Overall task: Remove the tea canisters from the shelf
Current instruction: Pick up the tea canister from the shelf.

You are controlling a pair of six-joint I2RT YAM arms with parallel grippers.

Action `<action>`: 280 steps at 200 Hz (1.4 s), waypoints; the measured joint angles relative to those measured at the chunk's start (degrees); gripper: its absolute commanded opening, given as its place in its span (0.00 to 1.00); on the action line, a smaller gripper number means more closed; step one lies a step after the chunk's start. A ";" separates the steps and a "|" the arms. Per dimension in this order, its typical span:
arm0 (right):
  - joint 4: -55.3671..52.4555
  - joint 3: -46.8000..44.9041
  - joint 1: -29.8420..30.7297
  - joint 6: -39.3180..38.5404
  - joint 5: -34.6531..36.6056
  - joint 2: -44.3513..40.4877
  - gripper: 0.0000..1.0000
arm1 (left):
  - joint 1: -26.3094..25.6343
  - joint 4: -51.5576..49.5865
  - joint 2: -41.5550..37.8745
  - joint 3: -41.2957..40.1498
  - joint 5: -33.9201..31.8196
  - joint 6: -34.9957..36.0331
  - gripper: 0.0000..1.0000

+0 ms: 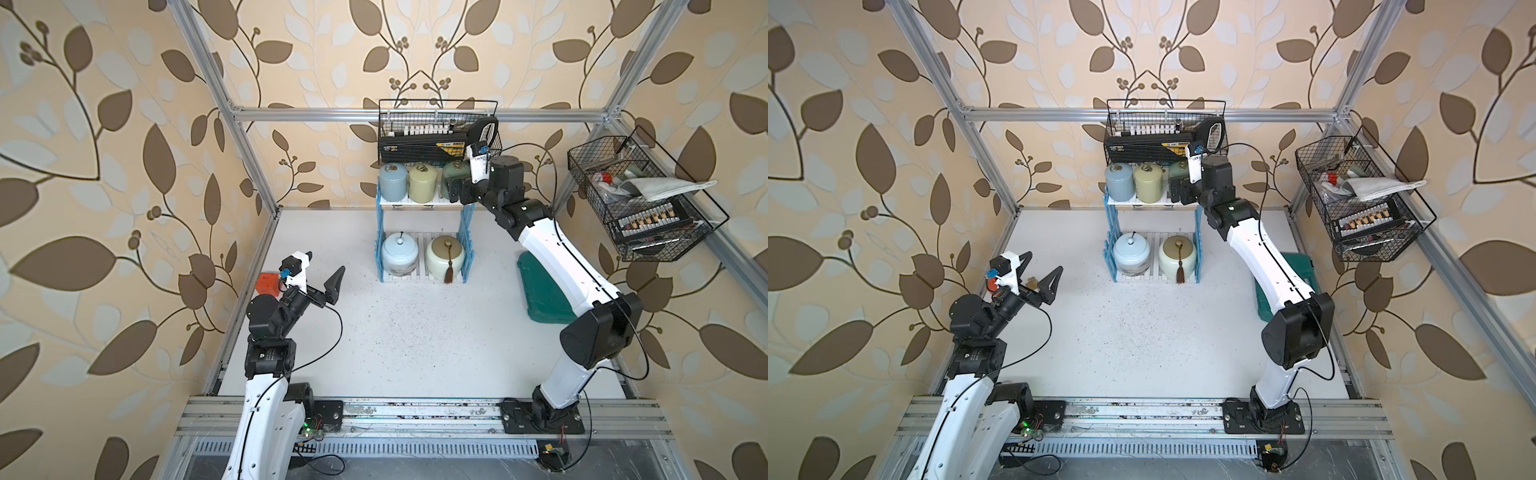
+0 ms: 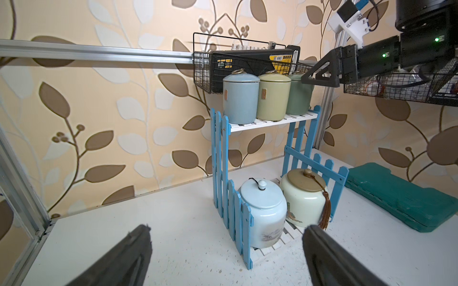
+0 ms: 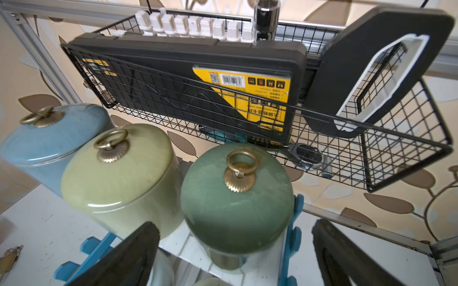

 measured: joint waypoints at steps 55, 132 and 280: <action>-2.73 5.86 0.00 1.66 -0.81 4.94 0.99 | 1.20 1.62 -0.96 -0.92 0.09 0.09 0.99; -3.58 8.66 0.00 0.63 0.02 8.11 0.92 | 1.42 3.17 -2.14 -1.57 1.55 0.00 0.99; -0.02 4.28 -0.63 0.42 1.70 5.92 0.00 | 2.60 3.37 -3.21 -2.60 3.30 -0.02 0.99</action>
